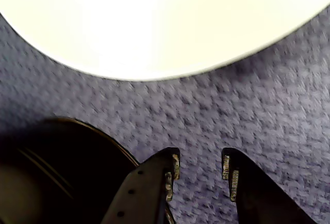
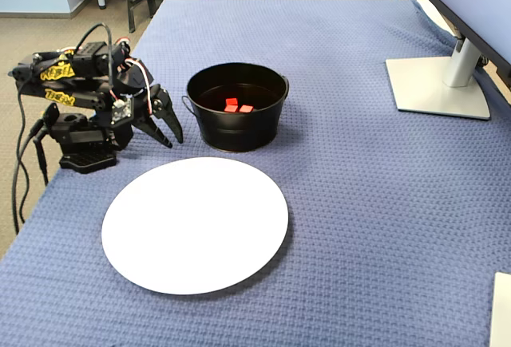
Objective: Pick up the red cubes from the white plate and place them in the black recipient
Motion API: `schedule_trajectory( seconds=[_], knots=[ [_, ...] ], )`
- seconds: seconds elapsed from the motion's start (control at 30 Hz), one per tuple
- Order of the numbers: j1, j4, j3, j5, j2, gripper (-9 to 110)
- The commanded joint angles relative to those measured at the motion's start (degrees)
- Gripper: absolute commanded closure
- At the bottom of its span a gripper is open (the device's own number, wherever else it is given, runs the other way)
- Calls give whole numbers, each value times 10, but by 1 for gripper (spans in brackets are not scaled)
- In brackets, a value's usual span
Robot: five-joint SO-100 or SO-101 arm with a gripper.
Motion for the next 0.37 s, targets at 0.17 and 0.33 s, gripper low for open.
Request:
schedule_trajectory(
  seconds=[0.17,0.33],
  knots=[
    [-29,14,0,26,12,102],
    [-26,14,0,29,16,102]
  ],
)
